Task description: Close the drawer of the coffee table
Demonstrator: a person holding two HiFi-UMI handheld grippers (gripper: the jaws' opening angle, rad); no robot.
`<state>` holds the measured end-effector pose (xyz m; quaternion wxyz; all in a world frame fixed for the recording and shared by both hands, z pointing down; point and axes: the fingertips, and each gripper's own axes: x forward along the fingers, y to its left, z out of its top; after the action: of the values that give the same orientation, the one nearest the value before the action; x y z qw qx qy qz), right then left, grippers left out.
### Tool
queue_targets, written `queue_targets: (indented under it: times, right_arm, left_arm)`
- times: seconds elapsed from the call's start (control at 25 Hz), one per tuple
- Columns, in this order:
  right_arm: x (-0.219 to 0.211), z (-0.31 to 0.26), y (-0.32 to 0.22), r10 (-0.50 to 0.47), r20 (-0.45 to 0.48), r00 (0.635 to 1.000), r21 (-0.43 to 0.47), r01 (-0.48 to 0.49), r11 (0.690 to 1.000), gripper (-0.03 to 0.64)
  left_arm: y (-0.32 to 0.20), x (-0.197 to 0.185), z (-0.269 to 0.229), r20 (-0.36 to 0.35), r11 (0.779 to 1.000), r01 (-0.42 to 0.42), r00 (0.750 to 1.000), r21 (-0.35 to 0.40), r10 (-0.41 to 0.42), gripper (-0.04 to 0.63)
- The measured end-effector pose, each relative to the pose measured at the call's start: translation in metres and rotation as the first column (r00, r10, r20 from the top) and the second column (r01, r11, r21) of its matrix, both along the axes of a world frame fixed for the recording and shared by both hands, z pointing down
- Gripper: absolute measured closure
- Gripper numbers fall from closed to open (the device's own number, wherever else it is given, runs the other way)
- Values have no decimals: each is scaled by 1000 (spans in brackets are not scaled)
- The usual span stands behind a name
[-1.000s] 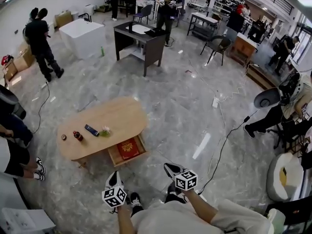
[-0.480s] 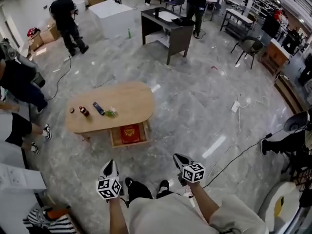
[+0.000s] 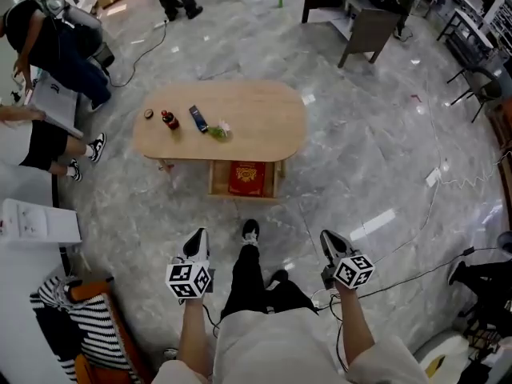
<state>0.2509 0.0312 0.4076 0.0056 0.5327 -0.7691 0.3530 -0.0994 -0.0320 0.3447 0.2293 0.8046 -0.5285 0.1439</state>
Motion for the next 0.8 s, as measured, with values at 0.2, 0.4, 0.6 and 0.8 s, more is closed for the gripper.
queue_targets:
  times: [0.2,0.4,0.6,0.8]
  right_arm:
    - [14,82,-46,15,-7,1000,-17,-16,1000,600]
    - [15,152,-109,24,-12,1000,72,-23,997,600]
    - [-10,218,-150,-131,-230,964,188,176,966,600]
    - [-35,296,-181,-225,-336,915,290,327,899,600]
  left_arm:
    - [-46,-16,75,12,1000,22,1000,-1,-22,586]
    - [-89,-17,166,58,1000,15,998,-1,-15,586]
    - [-118,-11,256,42,1000,2,999,29,-3,586]
    - [-149,-15,342,54,993,7,998,116,-13,586]
